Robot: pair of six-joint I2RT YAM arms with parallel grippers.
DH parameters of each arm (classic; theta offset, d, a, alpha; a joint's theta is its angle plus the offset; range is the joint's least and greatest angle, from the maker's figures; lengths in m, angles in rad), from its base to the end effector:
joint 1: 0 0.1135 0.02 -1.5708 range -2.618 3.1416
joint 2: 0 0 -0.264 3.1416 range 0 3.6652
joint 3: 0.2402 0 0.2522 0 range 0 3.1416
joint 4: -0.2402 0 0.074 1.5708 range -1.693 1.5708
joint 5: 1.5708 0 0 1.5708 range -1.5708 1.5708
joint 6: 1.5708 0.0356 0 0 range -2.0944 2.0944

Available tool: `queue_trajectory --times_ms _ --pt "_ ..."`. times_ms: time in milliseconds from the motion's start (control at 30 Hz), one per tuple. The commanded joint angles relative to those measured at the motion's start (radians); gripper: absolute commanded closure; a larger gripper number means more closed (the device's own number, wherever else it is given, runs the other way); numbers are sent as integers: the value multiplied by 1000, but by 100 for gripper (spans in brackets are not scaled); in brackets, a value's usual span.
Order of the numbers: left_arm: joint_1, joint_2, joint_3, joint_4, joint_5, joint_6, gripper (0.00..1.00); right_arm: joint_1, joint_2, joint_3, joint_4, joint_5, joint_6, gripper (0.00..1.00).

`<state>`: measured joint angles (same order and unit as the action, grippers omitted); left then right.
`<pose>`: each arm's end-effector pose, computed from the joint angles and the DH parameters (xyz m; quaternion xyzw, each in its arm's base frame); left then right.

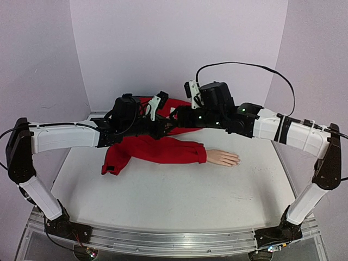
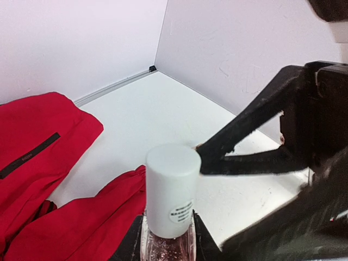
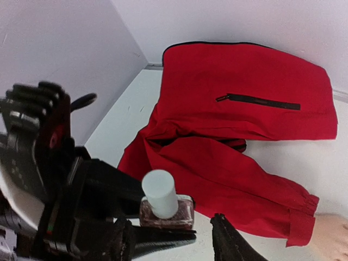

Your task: Paint the nails

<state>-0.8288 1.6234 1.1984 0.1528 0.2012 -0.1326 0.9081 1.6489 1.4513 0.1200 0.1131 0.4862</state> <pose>0.2560 -0.2898 0.3015 0.3274 0.7242 -0.3491 0.4964 0.2503 0.3141 0.3790 -0.1159 0.7246 0.4035 0.5465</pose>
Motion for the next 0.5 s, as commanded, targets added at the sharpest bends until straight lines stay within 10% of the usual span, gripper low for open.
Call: queue_trajectory --times_ms 0,167,467 --pt "26 -91 -13 92 62 -41 100 -94 -115 -22 -16 -318 -79 39" --pt "51 -99 6 64 285 -60 100 -183 -180 -93 22 -602 -167 23" --pt "66 -14 117 64 819 -172 100 -254 -126 -49 118 -998 -185 33"
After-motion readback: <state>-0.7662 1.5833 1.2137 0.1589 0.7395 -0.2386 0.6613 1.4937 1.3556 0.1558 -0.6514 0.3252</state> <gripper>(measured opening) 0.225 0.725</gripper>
